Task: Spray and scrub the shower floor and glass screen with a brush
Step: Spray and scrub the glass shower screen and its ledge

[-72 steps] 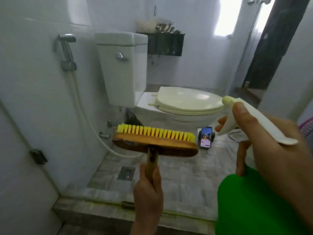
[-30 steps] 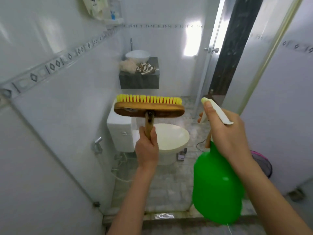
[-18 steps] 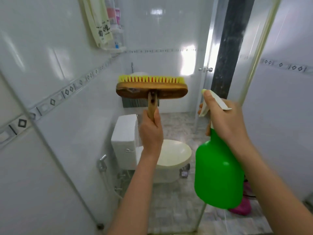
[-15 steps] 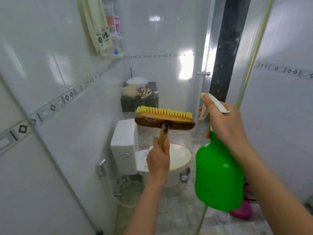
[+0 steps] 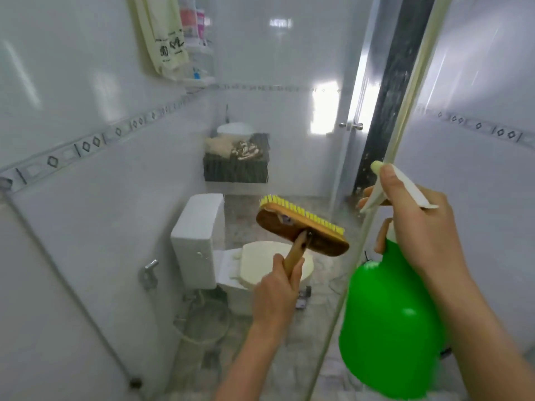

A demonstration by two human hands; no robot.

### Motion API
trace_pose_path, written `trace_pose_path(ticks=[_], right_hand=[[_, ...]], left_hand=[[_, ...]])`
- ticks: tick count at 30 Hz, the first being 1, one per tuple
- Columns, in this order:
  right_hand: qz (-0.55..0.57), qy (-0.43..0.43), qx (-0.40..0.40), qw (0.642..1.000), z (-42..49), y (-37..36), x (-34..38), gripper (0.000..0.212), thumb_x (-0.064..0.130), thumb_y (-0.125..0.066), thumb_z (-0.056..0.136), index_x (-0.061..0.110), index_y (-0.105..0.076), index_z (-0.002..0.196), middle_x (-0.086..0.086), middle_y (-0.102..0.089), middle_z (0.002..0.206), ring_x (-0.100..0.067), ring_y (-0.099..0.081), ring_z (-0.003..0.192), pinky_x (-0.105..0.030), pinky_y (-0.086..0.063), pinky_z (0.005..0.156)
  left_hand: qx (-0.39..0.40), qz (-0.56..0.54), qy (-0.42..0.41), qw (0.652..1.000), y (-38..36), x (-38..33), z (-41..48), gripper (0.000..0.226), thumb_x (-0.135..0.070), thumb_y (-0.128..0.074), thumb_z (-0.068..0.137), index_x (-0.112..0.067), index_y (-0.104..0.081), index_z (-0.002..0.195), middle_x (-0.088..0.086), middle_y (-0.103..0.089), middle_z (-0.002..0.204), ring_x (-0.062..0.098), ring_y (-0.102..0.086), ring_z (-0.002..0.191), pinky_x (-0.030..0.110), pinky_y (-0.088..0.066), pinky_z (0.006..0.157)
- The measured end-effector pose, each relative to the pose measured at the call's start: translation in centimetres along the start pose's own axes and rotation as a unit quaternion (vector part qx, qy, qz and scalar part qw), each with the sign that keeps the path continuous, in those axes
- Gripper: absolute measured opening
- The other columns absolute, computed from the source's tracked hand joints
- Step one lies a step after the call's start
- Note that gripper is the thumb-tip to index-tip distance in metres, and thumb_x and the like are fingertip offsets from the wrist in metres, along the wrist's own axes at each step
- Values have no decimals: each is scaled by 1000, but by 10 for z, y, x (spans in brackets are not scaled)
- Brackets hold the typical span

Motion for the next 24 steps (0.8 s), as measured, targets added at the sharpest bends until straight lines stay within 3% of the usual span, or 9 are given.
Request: trace_pose_path(ticks=[3,6,9,11,14,16,19,21,24], right_hand=[[21,9,59,998,12,8,-6,60,53,-47,98,-1,-71,90,-22,-70,78,-29,-60,42,-49,-58,58],[49,36,102,993,25,20,-8,58,50,-46,97,-2,-70,86,-20,-67,68,-25,-58,41,-25,-52,49],[70,55,154,984,31,19,-13,56,48,-46,98,-2,-68,84,-23,-67,76,-23,-59,42,-34,-52,47],[79,61,188,977,33,15,-18,51,48,-47,98,6,-69,81,-20,-68,75,-20,-59,40,-32,-50,45],[78,69,217,971,38,8,-24,51,49,-48,98,8,-70,78,-16,-68,67,-16,-61,42,-25,-49,51],[86,76,232,966,42,0,-25,55,48,-48,99,0,-69,83,-19,-67,69,-12,-60,39,-29,-50,53],[98,101,227,964,48,-8,-19,56,42,-49,101,-9,-69,87,-19,-68,77,2,-59,43,-12,-43,44],[98,116,230,961,51,-15,-17,58,44,-47,102,-8,-69,85,-16,-69,76,-4,-61,47,-18,-47,50],[102,107,240,959,51,-23,-21,61,46,-45,102,-7,-69,84,-17,-69,71,-15,-60,44,-34,-53,58]], left_hand=[[-60,-39,11,997,3,-31,4,50,-60,-21,87,-20,-48,99,-10,-50,65,22,-62,67,29,-40,54],[-188,-105,-5,976,34,-81,50,47,-58,-24,88,-19,-50,93,-9,-51,64,14,-55,58,23,-35,48],[-254,-141,11,957,35,-80,65,47,-62,-24,90,-22,-49,90,-4,-54,64,14,-55,56,29,-46,49],[-266,-135,60,953,11,-51,39,51,-63,-23,91,-20,-50,91,-2,-55,65,17,-56,58,39,-48,51],[-239,-112,133,955,-14,-9,-6,61,-68,-20,89,-18,-54,95,-2,-57,68,15,-56,62,37,-48,58],[-230,-97,133,959,-4,-5,-11,59,-66,-22,90,-19,-57,98,3,-61,72,17,-59,64,36,-48,58],[-268,-81,92,956,43,-31,24,36,-43,-32,98,-18,-57,90,-4,-57,71,9,-54,63,21,-40,55],[-305,-92,101,942,85,-45,55,38,-42,-31,100,-21,-48,73,-7,-48,62,7,-47,55,16,-36,50],[-339,-134,120,923,116,-39,73,45,-55,-27,96,-25,-41,65,-2,-44,56,16,-44,51,34,-37,50]])
Point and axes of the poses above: each hand's wrist, its own z-axis towards the middle knuckle, its own y-axis out of the back of the hand, x = y × z, the point moved 4 cm from there along z, towards the middle knuckle
